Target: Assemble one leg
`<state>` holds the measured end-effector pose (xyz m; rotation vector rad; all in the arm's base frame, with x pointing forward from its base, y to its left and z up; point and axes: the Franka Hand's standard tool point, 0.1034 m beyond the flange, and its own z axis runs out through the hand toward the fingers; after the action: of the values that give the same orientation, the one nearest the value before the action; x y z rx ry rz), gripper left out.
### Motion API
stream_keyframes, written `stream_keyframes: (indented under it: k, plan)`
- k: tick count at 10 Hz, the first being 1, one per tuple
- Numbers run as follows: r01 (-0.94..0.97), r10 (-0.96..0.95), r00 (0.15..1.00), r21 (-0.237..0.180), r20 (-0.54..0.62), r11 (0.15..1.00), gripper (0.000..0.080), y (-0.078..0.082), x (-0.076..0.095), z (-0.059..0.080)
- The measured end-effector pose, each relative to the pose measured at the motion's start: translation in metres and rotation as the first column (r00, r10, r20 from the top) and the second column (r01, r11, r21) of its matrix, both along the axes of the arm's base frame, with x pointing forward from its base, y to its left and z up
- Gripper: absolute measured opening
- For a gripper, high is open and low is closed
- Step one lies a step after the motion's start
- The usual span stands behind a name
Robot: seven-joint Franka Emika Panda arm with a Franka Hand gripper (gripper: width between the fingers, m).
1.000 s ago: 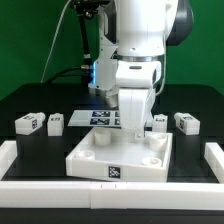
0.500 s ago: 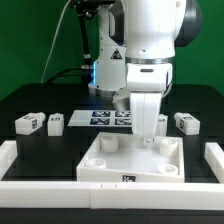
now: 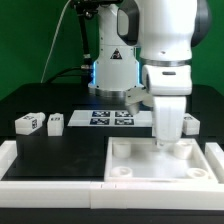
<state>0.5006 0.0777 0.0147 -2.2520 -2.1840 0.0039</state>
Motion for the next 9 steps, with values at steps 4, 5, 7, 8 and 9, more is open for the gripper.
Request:
stream_keyframes:
  k: [4,5,7,8,9]
  plan:
    - [0.001,-0.001,1.0,-0.006,-0.016,1.0,0.0059,0.0099,0.0034,-0.0001]
    - [0.001,-0.001,1.0,-0.006,-0.016,1.0,0.0059,0.0098,0.0034,-0.0001]
    - [0.003,-0.003,1.0,-0.007,-0.017,1.0,0.0168,0.009,0.0032,-0.0005]
    - [0.003,-0.003,1.0,-0.007,-0.017,1.0,0.0319,0.0088,0.0032,-0.0005]
    - [0.003,-0.003,1.0,-0.007,-0.017,1.0,0.0458,0.0087,0.0031,-0.0007]
